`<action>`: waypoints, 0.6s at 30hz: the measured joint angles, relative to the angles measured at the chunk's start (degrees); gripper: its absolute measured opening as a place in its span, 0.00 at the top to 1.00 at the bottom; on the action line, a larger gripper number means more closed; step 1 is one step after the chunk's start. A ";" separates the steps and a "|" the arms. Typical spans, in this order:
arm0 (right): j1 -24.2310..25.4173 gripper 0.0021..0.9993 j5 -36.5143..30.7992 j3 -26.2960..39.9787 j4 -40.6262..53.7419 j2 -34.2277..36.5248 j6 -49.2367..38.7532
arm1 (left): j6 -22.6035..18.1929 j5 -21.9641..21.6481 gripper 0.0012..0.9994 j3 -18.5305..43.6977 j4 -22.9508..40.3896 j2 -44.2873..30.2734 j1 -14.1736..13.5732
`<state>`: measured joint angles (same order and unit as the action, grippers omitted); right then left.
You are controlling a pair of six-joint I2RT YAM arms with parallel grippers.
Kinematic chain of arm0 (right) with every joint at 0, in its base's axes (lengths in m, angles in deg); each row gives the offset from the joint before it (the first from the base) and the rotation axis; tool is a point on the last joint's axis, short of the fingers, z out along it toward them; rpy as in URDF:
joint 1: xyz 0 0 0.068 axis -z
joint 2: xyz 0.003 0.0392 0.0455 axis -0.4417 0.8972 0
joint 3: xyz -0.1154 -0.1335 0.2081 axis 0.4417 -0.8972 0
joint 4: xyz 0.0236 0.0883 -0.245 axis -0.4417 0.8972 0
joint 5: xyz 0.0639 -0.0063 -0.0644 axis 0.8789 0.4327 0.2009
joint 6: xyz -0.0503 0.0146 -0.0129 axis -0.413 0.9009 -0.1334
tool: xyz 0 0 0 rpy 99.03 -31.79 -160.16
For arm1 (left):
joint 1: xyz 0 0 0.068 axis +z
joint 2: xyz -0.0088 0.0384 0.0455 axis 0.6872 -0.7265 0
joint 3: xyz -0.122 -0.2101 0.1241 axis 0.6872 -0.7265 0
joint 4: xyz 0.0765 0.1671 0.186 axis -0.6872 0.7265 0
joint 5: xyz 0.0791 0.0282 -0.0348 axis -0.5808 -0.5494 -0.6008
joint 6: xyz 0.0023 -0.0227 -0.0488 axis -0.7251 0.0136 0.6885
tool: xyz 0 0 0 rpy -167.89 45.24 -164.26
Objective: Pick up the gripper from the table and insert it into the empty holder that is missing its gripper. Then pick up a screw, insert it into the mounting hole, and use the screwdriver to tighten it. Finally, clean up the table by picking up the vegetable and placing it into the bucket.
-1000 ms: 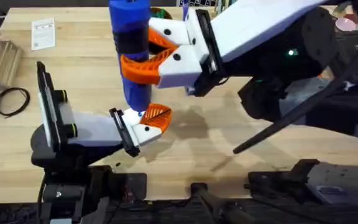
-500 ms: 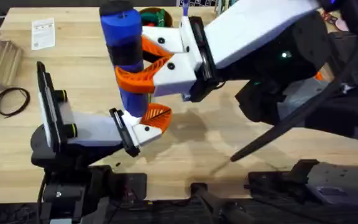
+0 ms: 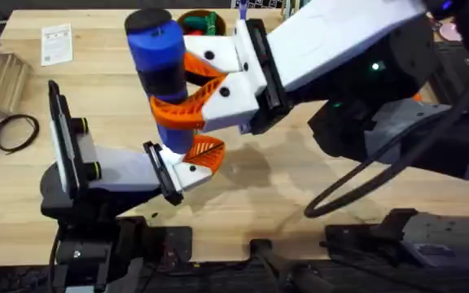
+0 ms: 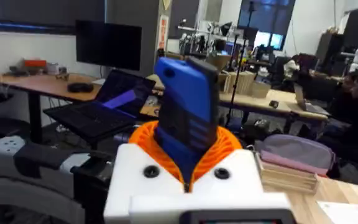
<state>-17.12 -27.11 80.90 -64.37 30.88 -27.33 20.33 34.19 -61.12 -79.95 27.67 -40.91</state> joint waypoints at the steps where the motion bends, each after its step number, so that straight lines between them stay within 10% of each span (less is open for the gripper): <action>1: 0.00 0.98 0.13 0.02 0.40 0.00 -0.22 | 0.00 0.00 0.99 0.00 0.01 0.00 0.00; 18: 0.00 0.98 0.34 1.55 2.29 0.00 -1.76 | 0.00 0.00 0.99 0.00 0.01 0.00 0.00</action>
<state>-17.12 -26.77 82.45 -62.09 30.88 -29.09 20.33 34.19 -61.12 -79.94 27.67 -40.91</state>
